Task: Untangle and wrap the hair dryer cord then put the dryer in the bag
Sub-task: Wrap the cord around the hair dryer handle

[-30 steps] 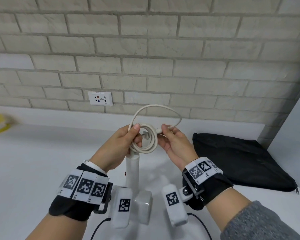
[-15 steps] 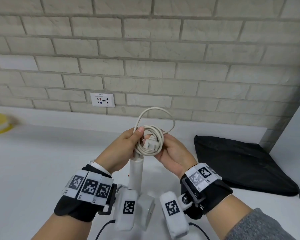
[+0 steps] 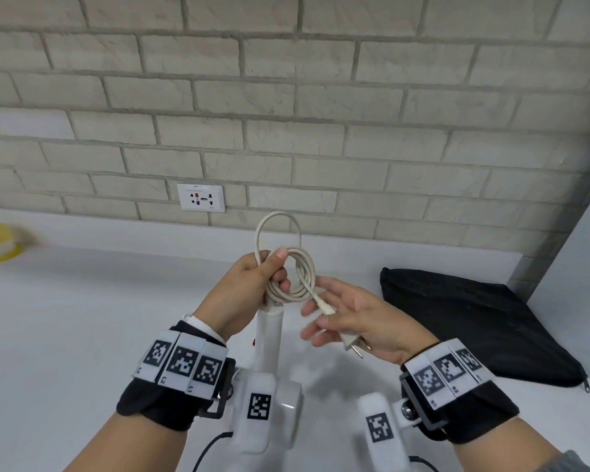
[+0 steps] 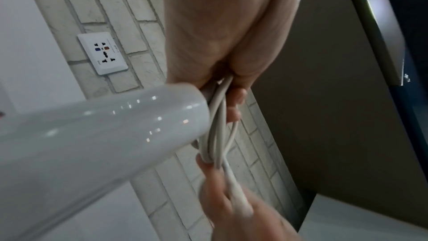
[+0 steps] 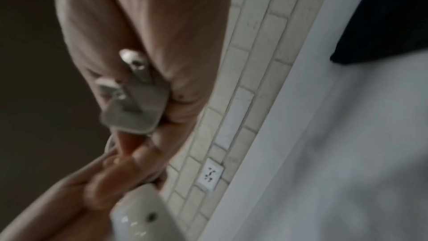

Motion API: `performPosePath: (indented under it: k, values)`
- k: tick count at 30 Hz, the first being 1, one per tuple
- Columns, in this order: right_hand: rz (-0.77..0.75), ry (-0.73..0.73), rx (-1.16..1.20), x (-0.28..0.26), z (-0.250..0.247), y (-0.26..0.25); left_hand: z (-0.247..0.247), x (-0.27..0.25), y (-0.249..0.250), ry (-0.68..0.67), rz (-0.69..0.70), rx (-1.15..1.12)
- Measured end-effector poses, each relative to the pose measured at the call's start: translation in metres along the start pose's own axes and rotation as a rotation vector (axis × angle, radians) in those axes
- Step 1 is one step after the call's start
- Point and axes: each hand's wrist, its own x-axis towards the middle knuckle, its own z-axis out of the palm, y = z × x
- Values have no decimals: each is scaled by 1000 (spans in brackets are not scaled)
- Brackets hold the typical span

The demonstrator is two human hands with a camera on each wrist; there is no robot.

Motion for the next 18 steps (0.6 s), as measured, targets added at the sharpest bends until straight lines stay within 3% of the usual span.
performPosePath:
  k: [3,6,10,13,18]
  values:
    - [61,-5,-184,-16,-13,13,-4,4,2,60,-35,-108]
    - [121,132,-278,-31,-32,34,-13,7,5,72,-67,-233]
    - [86,329,-536,-35,-48,53,-11,7,7,1,-87,-199]
    - [0,519,-712,-27,-53,60,-10,6,8,-48,-98,-190]
    - [-225,869,-734,-19,-66,56,-16,2,9,-52,-126,-104]
